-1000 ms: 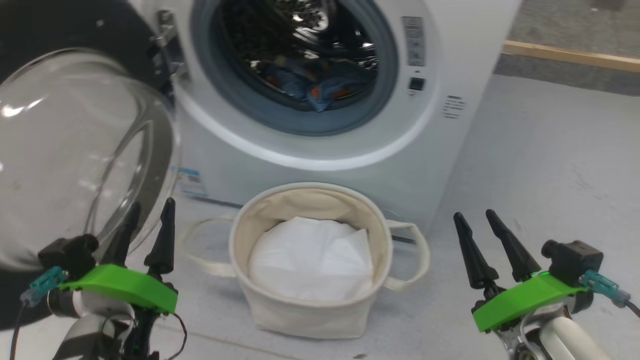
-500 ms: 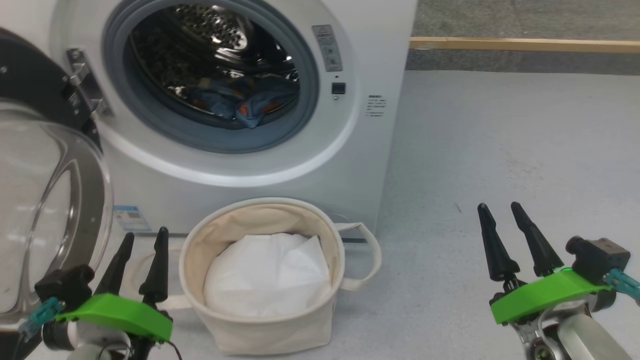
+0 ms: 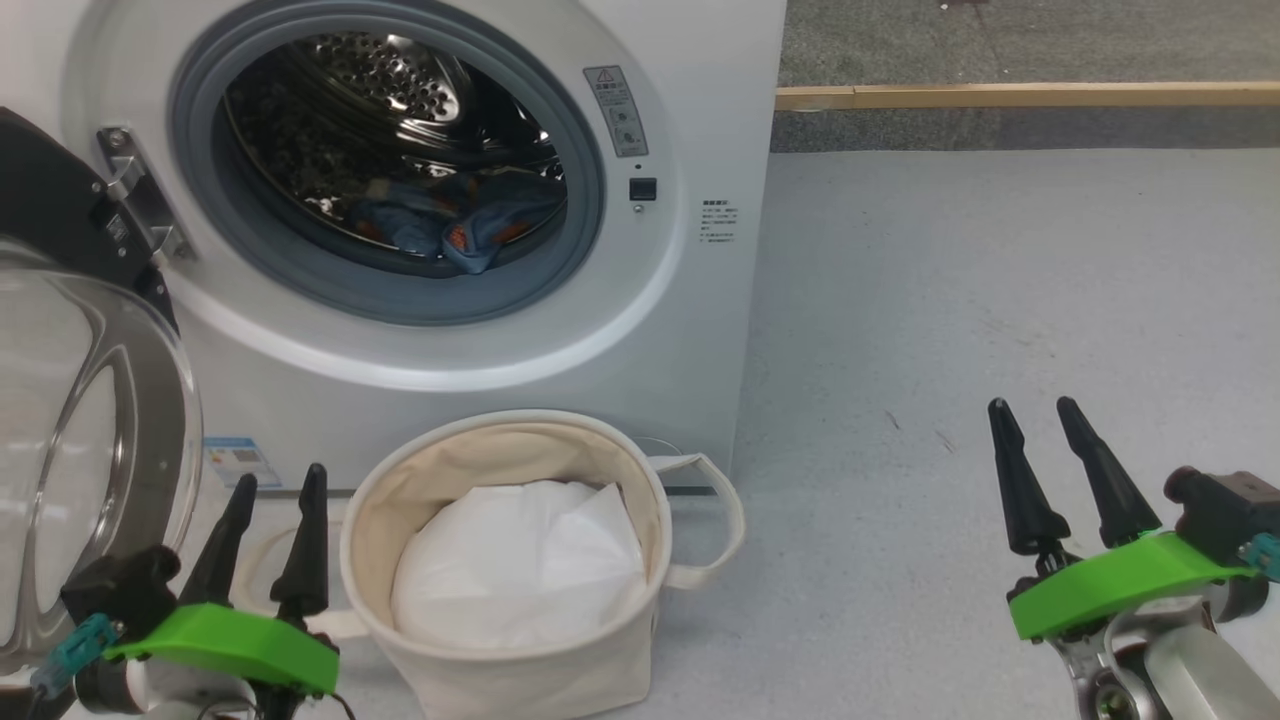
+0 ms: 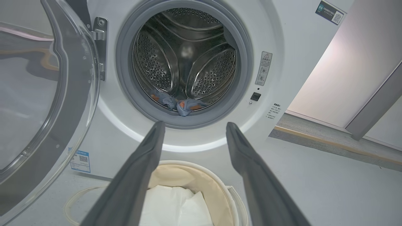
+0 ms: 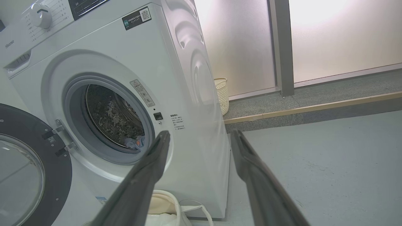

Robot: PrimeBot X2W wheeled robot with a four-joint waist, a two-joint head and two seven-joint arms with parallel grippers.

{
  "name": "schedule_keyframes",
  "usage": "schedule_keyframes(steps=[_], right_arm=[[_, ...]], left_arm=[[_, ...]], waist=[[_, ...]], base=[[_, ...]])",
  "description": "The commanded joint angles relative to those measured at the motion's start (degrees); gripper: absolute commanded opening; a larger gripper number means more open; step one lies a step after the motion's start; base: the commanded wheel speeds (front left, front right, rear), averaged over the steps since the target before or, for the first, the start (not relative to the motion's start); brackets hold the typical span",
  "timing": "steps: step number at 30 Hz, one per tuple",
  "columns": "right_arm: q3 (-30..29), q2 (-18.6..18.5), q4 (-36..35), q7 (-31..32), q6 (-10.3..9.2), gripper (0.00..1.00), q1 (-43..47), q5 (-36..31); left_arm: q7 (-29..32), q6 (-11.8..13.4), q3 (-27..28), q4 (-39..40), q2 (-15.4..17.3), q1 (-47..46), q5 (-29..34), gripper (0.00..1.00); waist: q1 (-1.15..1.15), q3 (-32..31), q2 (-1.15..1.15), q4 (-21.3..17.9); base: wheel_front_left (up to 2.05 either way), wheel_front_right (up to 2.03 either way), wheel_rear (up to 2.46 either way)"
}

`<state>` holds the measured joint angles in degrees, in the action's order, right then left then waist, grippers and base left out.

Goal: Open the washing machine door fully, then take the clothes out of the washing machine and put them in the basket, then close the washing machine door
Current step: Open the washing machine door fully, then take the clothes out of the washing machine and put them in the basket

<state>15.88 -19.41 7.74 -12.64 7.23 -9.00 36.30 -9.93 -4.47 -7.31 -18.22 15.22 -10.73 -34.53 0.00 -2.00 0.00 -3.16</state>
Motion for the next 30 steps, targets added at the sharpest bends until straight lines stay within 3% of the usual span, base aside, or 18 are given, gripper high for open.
schedule_keyframes(steps=[1,19,30], right_arm=[[0.10,-0.93,-2.22,0.15,0.25,1.00,-0.91,-0.58],[-1.18,-0.85,-2.83,0.90,0.25,1.00,-0.35,-0.88],[-1.28,-0.72,-2.87,0.99,0.25,1.00,-0.40,-0.83]], left_arm=[[-0.55,0.58,2.02,1.92,1.98,-1.71,0.38,1.00],[0.35,1.57,1.75,2.95,2.63,-1.28,-0.27,1.00],[0.17,2.02,1.91,2.99,3.17,-1.79,-0.51,1.00]], waist=[[0.00,-0.09,0.00,0.41],[0.00,-0.43,0.00,2.65],[0.00,-0.07,0.00,3.00]], base=[[0.00,0.00,0.00],[0.03,-0.02,-0.01],[1.00,-0.96,-0.04]])
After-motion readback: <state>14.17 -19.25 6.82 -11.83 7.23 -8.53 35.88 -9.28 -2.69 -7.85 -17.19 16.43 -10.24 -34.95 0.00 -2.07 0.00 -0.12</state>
